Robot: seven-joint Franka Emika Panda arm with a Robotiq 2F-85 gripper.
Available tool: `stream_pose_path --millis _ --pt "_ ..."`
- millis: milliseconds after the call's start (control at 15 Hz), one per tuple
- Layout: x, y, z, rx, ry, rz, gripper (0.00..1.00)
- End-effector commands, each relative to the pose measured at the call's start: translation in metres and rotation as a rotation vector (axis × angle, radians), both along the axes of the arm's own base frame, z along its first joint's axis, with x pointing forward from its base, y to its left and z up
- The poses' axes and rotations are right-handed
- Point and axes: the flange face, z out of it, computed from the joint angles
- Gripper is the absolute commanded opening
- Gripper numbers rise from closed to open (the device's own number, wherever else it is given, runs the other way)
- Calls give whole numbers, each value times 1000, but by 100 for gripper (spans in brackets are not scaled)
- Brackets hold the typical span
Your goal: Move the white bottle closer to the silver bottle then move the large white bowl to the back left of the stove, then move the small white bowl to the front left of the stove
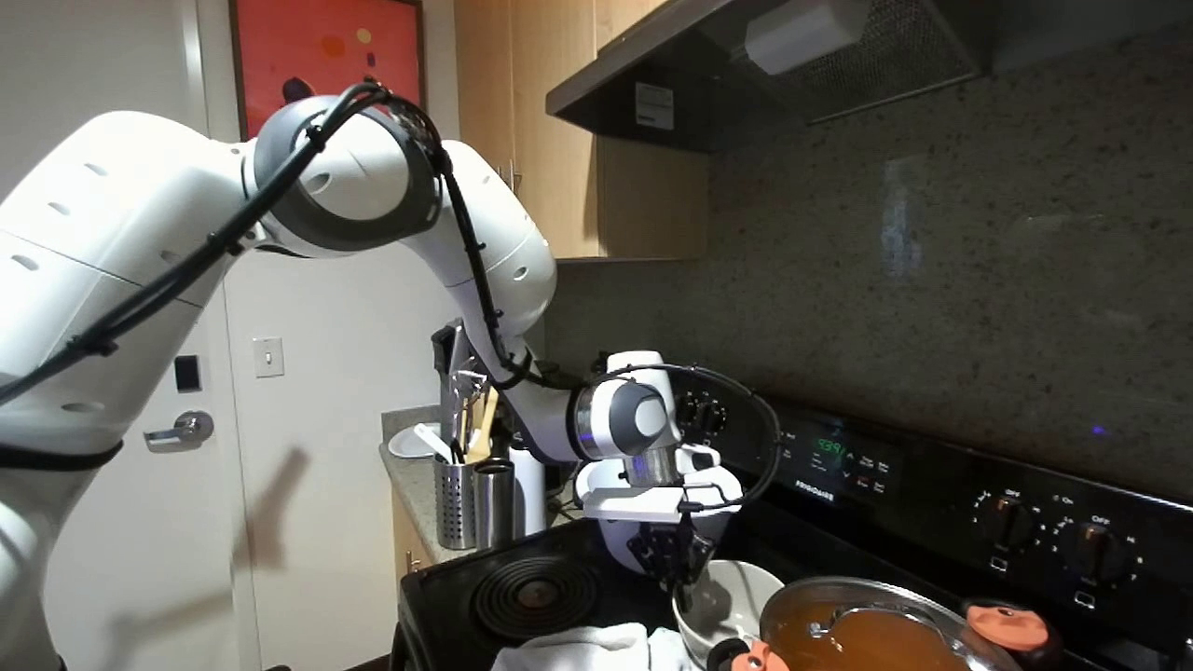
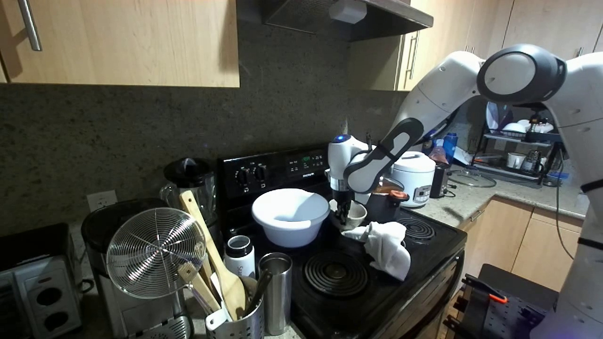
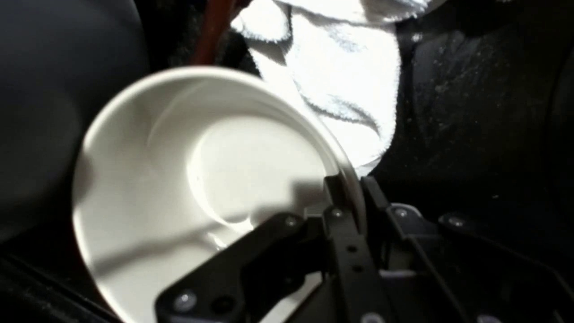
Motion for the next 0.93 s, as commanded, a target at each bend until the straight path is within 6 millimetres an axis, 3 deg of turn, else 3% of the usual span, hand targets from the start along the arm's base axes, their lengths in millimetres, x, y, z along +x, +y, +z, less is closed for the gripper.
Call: stream_pose_path --millis 0,533,867 --pt "6 -1 4 6 -11 -21 4" --pt "15 3 31 29 -56 -39 6" --pt "20 24 54 3 -34 -5 5"
